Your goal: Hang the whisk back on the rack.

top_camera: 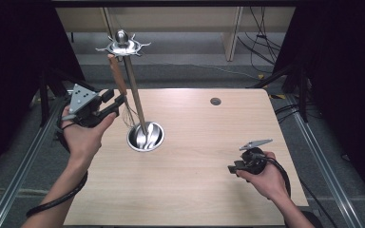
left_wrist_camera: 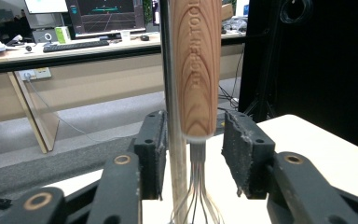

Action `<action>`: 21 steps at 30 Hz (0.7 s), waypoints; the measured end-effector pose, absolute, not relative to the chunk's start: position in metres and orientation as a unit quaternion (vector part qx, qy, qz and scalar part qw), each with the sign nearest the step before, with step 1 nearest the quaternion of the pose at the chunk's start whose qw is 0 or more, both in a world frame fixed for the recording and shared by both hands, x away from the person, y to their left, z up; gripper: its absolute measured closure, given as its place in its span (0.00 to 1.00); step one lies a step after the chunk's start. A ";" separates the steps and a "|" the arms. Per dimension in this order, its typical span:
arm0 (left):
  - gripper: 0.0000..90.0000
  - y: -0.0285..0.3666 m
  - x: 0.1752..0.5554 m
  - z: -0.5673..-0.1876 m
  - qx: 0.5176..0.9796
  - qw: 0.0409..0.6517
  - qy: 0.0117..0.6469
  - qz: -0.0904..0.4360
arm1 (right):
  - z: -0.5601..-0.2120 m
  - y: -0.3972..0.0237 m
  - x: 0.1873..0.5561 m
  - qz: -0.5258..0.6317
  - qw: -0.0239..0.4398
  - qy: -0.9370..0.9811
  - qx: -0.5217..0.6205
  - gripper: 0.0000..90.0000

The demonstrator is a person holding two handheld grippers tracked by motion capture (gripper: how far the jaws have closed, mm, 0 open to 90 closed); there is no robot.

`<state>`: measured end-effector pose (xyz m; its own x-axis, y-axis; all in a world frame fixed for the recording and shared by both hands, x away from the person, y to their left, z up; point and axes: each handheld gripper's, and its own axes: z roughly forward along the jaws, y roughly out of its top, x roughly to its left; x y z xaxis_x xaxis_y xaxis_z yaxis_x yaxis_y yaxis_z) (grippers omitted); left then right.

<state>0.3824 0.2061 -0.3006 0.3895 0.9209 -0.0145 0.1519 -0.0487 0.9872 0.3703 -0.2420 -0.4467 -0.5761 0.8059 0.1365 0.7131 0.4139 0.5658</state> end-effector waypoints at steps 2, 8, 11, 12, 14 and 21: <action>0.60 0.210 0.377 -0.304 0.630 0.548 0.422 0.353 | -0.447 -0.242 0.370 0.297 0.080 0.835 0.456 0.69; 0.56 0.227 0.355 -0.339 0.641 0.541 0.428 0.338 | -0.446 -0.243 0.370 0.297 0.078 0.834 0.458 0.67; 0.55 0.236 0.341 -0.377 0.652 0.528 0.440 0.319 | -0.447 -0.243 0.369 0.300 0.077 0.833 0.458 0.66; 0.55 0.240 0.336 -0.389 0.658 0.521 0.445 0.313 | -0.447 -0.243 0.369 0.300 0.077 0.833 0.458 0.66; 0.55 0.245 0.330 -0.408 0.662 0.514 0.455 0.301 | -0.448 -0.243 0.370 0.303 0.081 0.836 0.451 0.65; 0.54 0.259 0.313 -0.448 0.673 0.493 0.497 0.241 | -0.453 -0.242 0.371 0.316 0.082 0.841 0.432 0.62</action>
<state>0.3132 0.2589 -0.4481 0.3902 0.9057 -0.1657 0.4315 -0.0209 0.9019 0.3707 -0.2421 -0.4527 -0.6142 0.7774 0.1355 0.6743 0.4278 0.6020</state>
